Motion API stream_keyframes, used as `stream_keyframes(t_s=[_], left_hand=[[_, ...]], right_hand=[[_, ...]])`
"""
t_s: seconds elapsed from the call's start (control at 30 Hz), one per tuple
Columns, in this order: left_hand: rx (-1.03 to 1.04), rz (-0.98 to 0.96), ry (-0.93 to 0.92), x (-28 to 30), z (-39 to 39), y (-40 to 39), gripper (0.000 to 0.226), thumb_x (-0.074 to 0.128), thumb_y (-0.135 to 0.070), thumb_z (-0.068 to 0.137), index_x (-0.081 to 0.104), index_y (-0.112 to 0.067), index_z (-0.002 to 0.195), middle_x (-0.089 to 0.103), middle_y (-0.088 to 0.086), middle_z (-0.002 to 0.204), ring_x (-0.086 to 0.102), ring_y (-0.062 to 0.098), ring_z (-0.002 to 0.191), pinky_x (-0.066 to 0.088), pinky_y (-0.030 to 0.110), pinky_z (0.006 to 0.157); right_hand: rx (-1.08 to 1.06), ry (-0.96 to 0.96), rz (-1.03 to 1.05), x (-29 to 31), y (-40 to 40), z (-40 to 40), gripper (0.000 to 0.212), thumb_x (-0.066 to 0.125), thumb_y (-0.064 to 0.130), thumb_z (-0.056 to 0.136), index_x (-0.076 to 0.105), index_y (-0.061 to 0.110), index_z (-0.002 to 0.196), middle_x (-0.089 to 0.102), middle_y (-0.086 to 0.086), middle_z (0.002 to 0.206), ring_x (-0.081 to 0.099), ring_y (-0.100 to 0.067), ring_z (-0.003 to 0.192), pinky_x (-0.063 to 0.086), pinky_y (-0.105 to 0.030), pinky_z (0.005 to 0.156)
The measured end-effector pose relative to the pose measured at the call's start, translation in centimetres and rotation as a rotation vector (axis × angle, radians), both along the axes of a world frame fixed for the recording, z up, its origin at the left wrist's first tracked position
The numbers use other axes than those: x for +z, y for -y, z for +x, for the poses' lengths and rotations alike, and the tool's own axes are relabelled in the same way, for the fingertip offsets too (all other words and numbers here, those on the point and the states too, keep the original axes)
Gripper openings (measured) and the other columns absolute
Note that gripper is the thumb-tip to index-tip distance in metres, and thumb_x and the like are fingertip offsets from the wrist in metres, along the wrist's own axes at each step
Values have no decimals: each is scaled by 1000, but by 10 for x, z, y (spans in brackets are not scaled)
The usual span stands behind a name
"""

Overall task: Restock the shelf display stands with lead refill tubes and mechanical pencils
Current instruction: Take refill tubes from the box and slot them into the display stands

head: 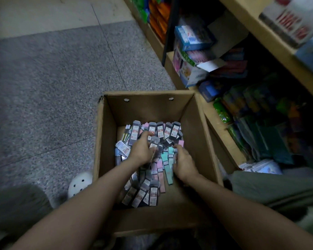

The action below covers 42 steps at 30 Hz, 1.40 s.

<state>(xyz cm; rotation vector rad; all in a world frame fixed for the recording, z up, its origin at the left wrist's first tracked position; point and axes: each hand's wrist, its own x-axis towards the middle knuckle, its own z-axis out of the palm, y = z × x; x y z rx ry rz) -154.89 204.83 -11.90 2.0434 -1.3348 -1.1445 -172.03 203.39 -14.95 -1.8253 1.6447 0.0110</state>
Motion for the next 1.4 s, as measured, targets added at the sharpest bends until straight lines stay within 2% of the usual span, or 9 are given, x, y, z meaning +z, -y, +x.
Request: stream_keyframes(t_s=[0.1,0.13,0.2,0.57,0.77,0.93,1.03,1.13,1.4], left_hand=[[-22,-14,-38,9,5,-7,48,65,-10,90,43,-22,131,52,8,71,52,16,60,38,24,50],[-4,-9,-68,8,6,-11,46,65,-9,90,45,-22,129,56,13,80,60,21,77,41,20,51],[54,21,-115,-1,10,-18,38,64,-8,91,50,-23,123,56,7,94,45,7,72,48,26,62],[356,276,-465,-50,9,-25,49,69,-1,85,48,-30,119,60,4,85,55,12,58,47,20,44],[351,276,-462,-56,3,-22,53,66,6,85,46,-28,121,60,13,100,58,19,65,47,28,53],[301,198,-403,-47,1,-22,51,66,2,86,46,-28,121,63,12,104,65,24,86,47,18,51],[209,136,-313,-27,3,-14,50,68,-2,86,46,-28,123,57,-2,89,58,12,74,52,24,62],[73,-3,-267,9,4,9,55,70,3,82,45,-14,128,61,8,101,61,19,85,53,32,80],[-276,-362,-319,185,-8,98,51,57,19,83,45,-2,129,61,10,96,63,3,75,49,9,58]], right_hand=[[7,-35,43,8,-5,-7,65,66,6,86,38,22,142,45,-9,136,53,-27,119,46,-34,100],[19,-48,55,8,-6,-8,64,67,9,86,39,23,141,43,-9,138,53,-28,119,45,-33,100],[56,-88,67,5,-7,-8,65,71,13,85,41,25,141,40,-9,140,52,-29,120,45,-34,101],[357,-295,58,-42,0,8,102,85,29,71,21,30,150,27,-12,145,36,-30,133,44,-44,104],[283,-210,66,-45,10,14,94,88,14,65,29,25,138,36,-10,136,40,-28,127,47,-43,100],[127,99,50,-39,-1,9,69,70,-2,79,31,31,125,59,-3,116,59,-20,103,52,-39,88],[59,216,-20,-22,-5,6,57,65,-3,83,36,36,113,56,9,84,59,-6,76,50,-26,68],[-87,348,-119,15,13,8,56,69,-3,79,39,37,105,57,8,68,57,2,59,46,-15,56],[-222,580,-663,197,68,-9,58,80,16,74,38,43,103,64,17,80,64,5,68,51,-14,61]])
